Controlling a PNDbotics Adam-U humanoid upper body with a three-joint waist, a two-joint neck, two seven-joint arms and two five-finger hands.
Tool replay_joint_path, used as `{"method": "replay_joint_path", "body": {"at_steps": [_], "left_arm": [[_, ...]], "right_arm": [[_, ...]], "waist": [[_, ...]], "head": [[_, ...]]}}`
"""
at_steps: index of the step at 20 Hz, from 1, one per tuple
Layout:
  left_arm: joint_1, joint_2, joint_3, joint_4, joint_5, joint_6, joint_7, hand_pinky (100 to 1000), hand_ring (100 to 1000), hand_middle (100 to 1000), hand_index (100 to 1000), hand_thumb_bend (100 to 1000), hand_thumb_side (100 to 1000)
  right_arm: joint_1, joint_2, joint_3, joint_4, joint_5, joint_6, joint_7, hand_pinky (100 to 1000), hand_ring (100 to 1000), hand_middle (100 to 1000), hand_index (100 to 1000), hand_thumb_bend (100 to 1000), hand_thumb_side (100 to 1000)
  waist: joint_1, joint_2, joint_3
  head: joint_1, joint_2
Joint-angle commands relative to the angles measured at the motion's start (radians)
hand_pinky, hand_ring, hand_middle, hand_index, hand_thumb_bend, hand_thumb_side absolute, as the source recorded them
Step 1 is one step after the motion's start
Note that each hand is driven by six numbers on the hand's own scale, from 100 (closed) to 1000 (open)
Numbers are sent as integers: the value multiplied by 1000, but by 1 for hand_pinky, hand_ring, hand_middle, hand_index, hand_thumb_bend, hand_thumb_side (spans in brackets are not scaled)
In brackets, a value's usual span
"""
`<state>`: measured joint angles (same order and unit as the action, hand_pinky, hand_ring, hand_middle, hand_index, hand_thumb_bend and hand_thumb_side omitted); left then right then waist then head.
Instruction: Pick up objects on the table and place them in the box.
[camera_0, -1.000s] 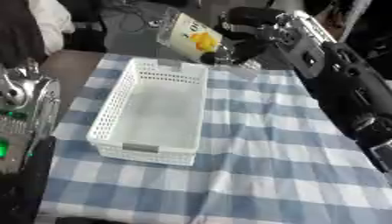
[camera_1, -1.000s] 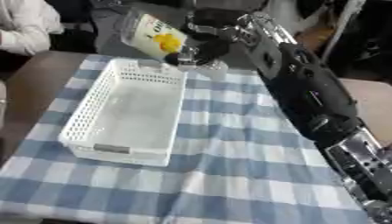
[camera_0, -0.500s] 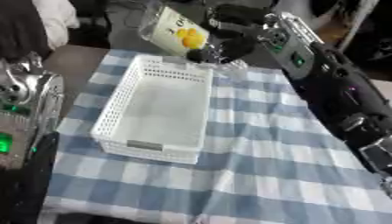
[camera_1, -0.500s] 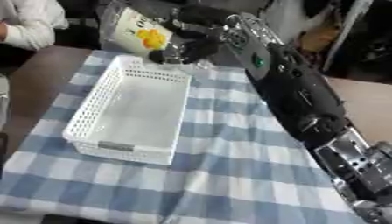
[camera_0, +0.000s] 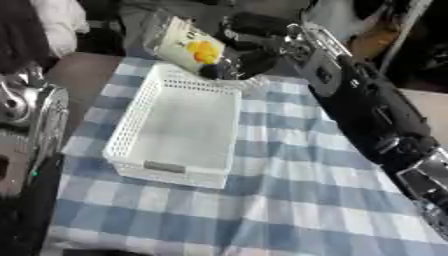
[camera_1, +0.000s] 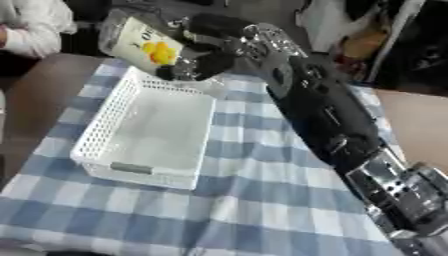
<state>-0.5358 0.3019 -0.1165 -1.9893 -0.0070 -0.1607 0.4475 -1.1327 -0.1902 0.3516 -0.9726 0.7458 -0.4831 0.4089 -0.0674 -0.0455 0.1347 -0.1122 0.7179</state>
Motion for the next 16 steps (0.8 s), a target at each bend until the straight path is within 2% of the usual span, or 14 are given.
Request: {"method": "replay_joint_path", "body": {"at_steps": [1, 4, 10, 11, 12, 13, 14, 15, 16], "left_arm": [[-28, 1, -2, -11, 7, -6, -2, 688, 613, 819, 786, 187, 1000], [-41, -6, -1, -11, 7, -14, -1, 690, 617, 818, 786, 188, 1000], [-66, -25, -3, -11, 12, -22, -2, 691, 621, 817, 786, 190, 999], [-69, -27, -3, -11, 13, -23, -2, 691, 621, 817, 786, 190, 999], [-73, -30, -4, -11, 13, -24, -1, 691, 621, 817, 786, 190, 999], [-75, -32, -4, -11, 14, -24, -2, 691, 621, 817, 786, 190, 999], [-77, -34, -5, -11, 15, -24, -2, 691, 621, 817, 786, 190, 999], [-79, -35, -6, -11, 16, -24, -3, 691, 621, 817, 786, 190, 999], [-80, -36, -6, -11, 16, -24, -4, 691, 622, 817, 786, 189, 999]], "right_arm": [[-32, 5, -4, -15, 4, -10, -22, 100, 100, 100, 280, 100, 977], [-18, -20, 18, -57, -20, -34, -35, 100, 100, 100, 281, 100, 978], [13, -42, 34, -112, -69, -26, -57, 100, 100, 100, 306, 100, 1000], [15, -40, 34, -114, -77, -20, -69, 100, 117, 179, 379, 100, 1000], [17, -37, 36, -113, -86, -18, -78, 100, 208, 282, 450, 100, 1000], [18, -35, 41, -109, -95, -19, -81, 100, 349, 429, 571, 100, 1000], [19, -34, 45, -106, -100, -22, -77, 100, 325, 402, 547, 100, 1000], [19, -33, 48, -103, -104, -27, -72, 158, 543, 622, 760, 100, 1000], [20, -33, 49, -101, -106, -34, -65, 303, 610, 708, 824, 100, 1000]], "waist": [[3, -6, 3], [-2, -1, 12], [-14, 10, 37], [-16, 12, 41], [-17, 13, 46], [-19, 15, 50], [-20, 15, 52], [-21, 16, 54], [-22, 16, 56]], "head": [[-48, -41], [-77, -68], [-85, -85], [-85, -87], [-86, -90], [-86, -91], [-87, -91], [-87, -92], [-87, -93]]}}
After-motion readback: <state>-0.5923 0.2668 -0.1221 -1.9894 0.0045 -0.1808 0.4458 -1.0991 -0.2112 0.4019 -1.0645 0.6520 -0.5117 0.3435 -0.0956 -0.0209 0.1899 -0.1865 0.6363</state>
